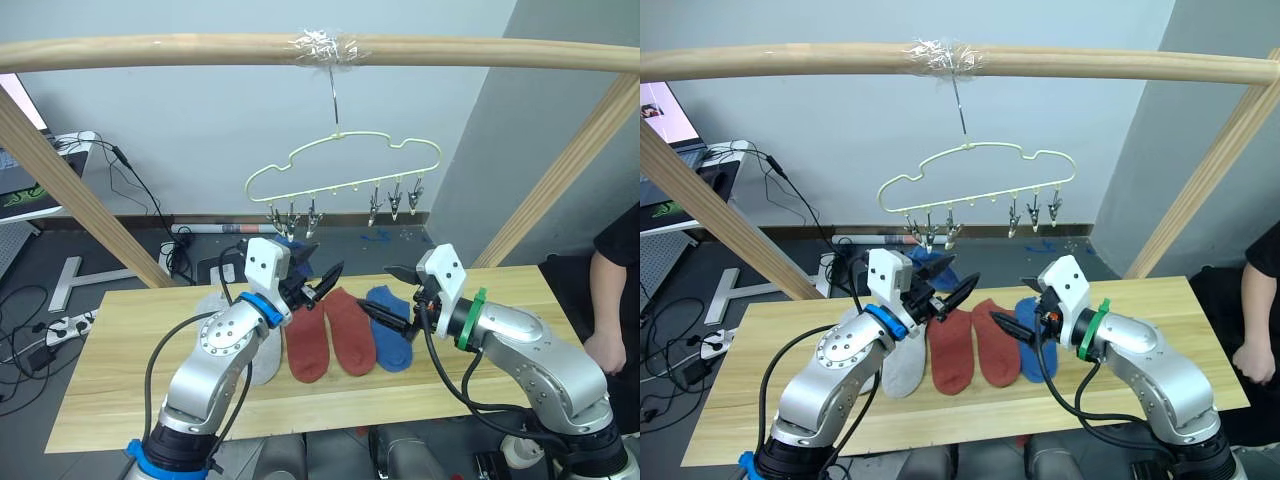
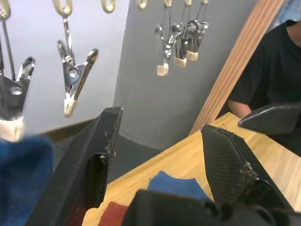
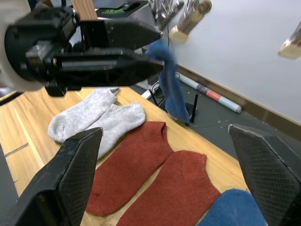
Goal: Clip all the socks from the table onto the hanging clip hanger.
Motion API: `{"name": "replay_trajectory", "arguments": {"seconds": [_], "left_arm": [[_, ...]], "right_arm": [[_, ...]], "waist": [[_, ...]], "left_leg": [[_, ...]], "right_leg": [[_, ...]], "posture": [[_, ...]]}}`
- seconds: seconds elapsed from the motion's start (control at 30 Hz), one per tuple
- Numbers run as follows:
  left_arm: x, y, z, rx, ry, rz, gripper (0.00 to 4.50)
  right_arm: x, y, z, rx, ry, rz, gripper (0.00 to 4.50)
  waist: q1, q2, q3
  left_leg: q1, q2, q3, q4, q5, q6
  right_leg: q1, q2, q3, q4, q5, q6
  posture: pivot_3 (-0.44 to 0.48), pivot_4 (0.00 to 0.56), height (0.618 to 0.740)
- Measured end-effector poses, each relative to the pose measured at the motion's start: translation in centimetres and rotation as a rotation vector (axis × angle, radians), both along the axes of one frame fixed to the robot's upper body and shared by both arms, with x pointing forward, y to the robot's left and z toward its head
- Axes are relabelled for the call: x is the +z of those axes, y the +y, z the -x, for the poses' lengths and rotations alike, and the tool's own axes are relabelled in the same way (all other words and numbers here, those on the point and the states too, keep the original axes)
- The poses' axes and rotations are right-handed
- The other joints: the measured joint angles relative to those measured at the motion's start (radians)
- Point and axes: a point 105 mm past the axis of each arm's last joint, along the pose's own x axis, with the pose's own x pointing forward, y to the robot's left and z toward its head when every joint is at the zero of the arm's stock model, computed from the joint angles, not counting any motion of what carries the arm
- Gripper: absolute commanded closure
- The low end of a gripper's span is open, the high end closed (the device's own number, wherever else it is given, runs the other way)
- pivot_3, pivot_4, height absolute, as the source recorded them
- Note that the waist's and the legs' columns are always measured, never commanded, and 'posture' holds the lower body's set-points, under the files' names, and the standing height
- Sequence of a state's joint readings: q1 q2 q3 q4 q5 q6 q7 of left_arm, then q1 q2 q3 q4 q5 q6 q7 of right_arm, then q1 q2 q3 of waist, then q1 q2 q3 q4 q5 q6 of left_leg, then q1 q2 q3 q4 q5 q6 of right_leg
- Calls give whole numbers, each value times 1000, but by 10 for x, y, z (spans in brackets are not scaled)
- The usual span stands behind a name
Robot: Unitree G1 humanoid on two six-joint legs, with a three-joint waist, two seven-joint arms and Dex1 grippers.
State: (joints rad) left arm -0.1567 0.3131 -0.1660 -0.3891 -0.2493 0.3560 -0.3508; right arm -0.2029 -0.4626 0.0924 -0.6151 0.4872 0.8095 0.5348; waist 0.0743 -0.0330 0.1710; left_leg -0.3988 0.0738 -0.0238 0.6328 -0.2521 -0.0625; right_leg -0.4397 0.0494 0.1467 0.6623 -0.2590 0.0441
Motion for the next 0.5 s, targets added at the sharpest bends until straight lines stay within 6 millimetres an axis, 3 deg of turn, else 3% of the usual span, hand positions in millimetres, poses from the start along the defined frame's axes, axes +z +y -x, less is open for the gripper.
{"name": "replay_trajectory", "arguments": {"seconds": [0.5], "left_arm": [[-7,8,-27,157,-68,-39,1478]], "right_arm": [[38,11,0,33,-92,-43,0]], "waist": [[1,0,0]], "left_leg": [[-1,-1,0,12,0,0]], "right_leg": [[4,0,1,1,4,1]], "posture": [[195,131,740]]}}
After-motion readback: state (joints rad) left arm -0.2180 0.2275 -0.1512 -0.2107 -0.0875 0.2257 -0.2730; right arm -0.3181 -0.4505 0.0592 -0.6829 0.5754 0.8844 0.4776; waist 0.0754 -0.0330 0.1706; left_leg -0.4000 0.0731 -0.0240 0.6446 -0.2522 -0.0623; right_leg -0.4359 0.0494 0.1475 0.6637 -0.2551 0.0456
